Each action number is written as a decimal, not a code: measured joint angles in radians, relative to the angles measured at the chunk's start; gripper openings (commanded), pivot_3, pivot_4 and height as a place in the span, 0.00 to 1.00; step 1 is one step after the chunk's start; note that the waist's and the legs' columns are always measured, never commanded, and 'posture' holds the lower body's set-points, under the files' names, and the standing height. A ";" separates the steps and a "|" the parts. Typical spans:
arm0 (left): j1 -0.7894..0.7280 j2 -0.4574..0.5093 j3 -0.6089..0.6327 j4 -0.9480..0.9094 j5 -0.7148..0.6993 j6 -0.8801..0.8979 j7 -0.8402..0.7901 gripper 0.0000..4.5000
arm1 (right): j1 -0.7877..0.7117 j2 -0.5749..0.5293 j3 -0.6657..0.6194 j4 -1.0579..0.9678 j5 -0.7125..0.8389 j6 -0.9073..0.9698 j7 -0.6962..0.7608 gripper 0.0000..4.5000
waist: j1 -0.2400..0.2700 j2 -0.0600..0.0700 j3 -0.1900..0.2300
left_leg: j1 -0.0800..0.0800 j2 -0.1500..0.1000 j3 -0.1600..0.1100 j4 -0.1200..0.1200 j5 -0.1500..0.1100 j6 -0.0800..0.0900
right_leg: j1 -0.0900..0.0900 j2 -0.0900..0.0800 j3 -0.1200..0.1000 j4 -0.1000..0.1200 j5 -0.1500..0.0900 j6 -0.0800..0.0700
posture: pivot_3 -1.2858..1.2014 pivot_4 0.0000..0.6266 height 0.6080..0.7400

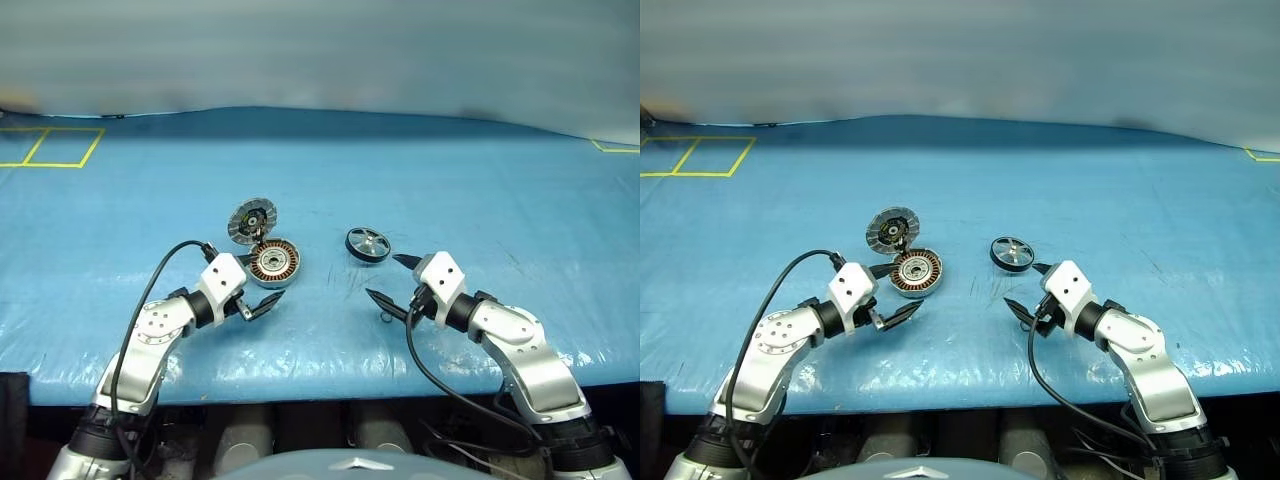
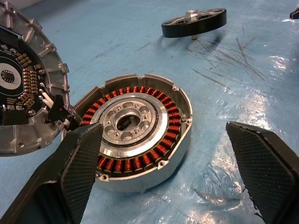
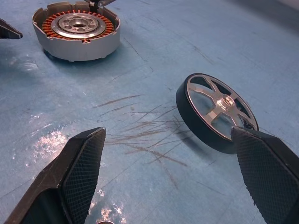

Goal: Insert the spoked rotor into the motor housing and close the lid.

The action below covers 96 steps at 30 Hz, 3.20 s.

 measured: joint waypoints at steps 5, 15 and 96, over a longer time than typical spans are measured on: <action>-0.001 0.000 0.000 0.000 -0.005 0.000 -0.005 1.00 | -0.001 0.000 0.000 0.000 0.016 0.015 0.015 1.00 | 0.000 0.000 0.000 | 0.000 0.000 0.000 0.000 0.000 0.000 | 0.000 0.000 0.000 0.000 0.000 0.000 | 0.52 0.24 1.00; -0.019 0.012 0.000 0.000 -0.007 0.000 -0.019 1.00 | -0.006 0.001 0.000 0.000 0.018 0.017 0.016 1.00 | 0.000 0.000 0.000 | 0.000 0.000 0.000 0.000 0.000 0.000 | 0.000 0.000 0.000 0.000 0.000 0.000 | 0.52 0.24 1.00; -0.838 0.139 -0.552 0.406 0.733 -0.503 -0.708 1.00 | -0.098 -0.132 0.022 -0.006 0.019 0.090 0.140 1.00 | 0.029 -0.001 0.001 | -0.002 -0.001 -0.003 0.007 0.000 0.002 | 0.004 0.003 0.001 0.001 0.000 0.002 | 0.52 0.24 1.00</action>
